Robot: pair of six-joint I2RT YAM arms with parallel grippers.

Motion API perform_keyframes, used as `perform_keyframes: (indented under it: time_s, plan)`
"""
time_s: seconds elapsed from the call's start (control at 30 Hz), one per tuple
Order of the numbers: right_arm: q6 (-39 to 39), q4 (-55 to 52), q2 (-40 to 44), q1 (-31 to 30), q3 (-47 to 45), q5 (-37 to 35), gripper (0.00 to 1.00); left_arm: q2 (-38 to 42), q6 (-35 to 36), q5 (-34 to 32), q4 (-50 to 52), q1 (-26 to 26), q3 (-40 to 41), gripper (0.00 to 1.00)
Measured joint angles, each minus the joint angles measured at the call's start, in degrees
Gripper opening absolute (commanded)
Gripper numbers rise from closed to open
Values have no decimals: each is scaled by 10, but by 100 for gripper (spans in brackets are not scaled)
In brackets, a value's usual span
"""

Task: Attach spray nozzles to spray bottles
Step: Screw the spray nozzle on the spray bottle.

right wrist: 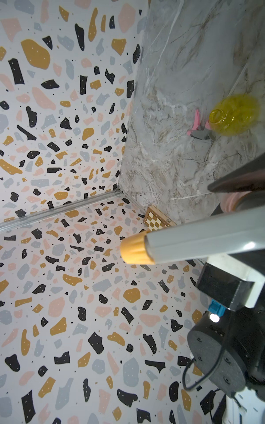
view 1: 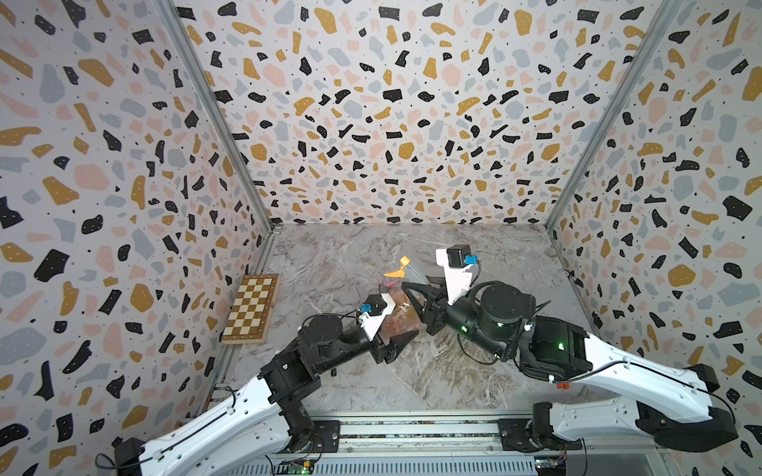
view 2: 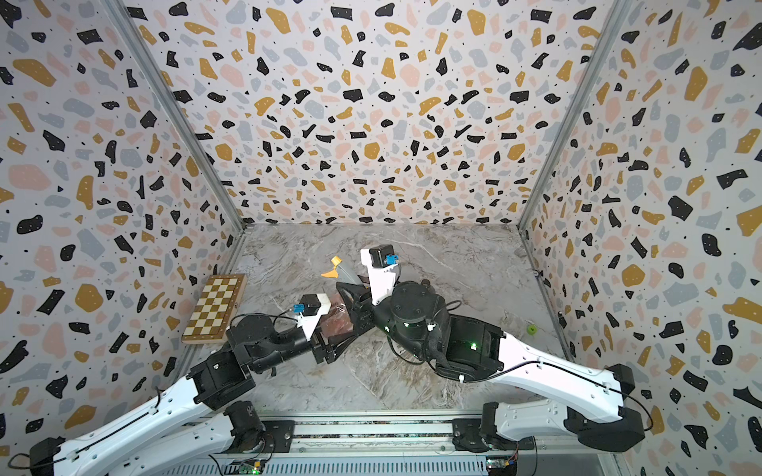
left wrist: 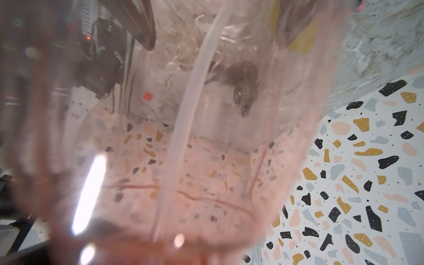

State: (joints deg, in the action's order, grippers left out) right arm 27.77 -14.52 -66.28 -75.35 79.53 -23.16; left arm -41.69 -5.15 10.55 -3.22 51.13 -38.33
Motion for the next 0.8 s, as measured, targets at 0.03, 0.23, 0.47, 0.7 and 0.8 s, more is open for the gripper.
perform_keyframes:
  time_s: [0.03,0.23,0.47,0.7,0.8]
  plan:
    - [-4,-4,0,-1,4,2,33,0,0,4,-2,0,-1,0]
    - [-28,-27,1,-7,19,16,39,2,-5,15,-21,-1,-2,0]
    - [-52,-52,4,-13,33,23,50,3,-15,13,-40,-4,-12,0]
    - [-67,-67,14,-14,33,49,67,8,-18,9,-57,-5,-12,0]
    - [-77,-70,29,-14,32,64,68,10,-19,9,-63,-5,-12,0]
